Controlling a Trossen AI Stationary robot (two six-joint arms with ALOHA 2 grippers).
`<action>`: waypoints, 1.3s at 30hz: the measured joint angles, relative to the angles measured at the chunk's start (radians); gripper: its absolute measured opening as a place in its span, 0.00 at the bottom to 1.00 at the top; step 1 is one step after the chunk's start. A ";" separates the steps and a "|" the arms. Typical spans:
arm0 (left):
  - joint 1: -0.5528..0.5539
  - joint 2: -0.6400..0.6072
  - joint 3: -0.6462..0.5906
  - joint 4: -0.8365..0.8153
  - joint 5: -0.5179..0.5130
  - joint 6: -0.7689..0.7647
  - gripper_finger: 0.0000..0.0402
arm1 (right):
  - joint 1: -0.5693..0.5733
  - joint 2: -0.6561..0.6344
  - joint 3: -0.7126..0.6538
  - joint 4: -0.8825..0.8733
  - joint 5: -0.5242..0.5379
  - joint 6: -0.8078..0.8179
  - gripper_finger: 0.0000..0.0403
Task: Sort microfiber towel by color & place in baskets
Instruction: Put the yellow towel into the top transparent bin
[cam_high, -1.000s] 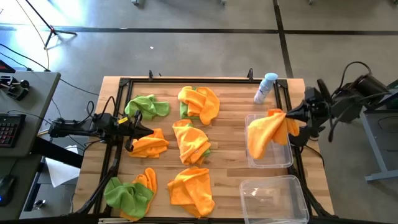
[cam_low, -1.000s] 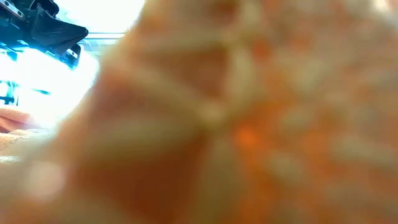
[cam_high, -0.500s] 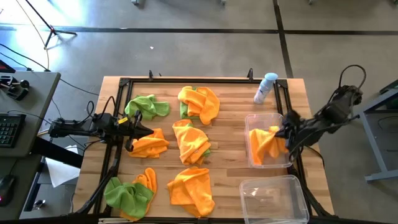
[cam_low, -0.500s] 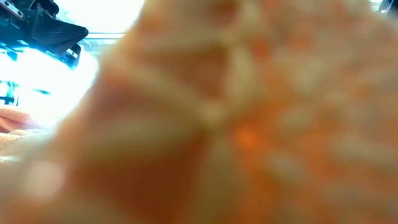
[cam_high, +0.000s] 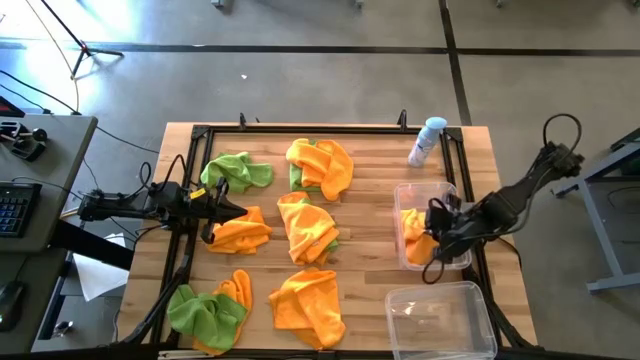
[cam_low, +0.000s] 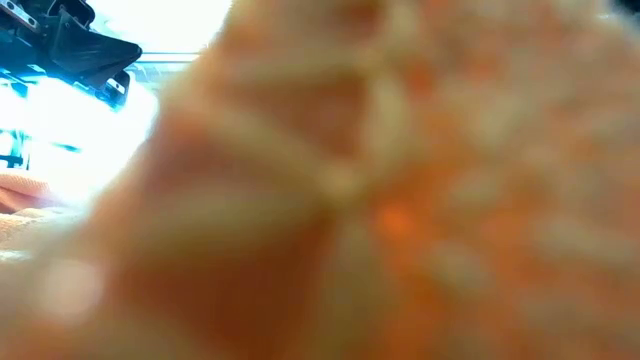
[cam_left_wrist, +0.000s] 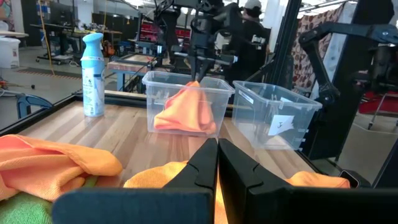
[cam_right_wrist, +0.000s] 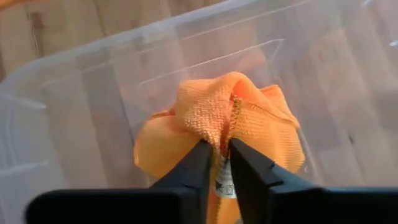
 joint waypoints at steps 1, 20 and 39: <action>0.000 0.000 0.000 0.000 0.000 0.000 0.00 | -0.007 0.003 0.009 -0.007 0.000 0.000 0.19; 0.000 0.000 0.000 0.000 0.000 0.000 0.00 | -0.034 0.004 0.328 -0.194 0.108 0.207 0.34; 0.000 0.000 0.000 0.001 0.000 -0.003 0.00 | -0.034 0.190 0.328 -0.110 0.141 0.495 0.32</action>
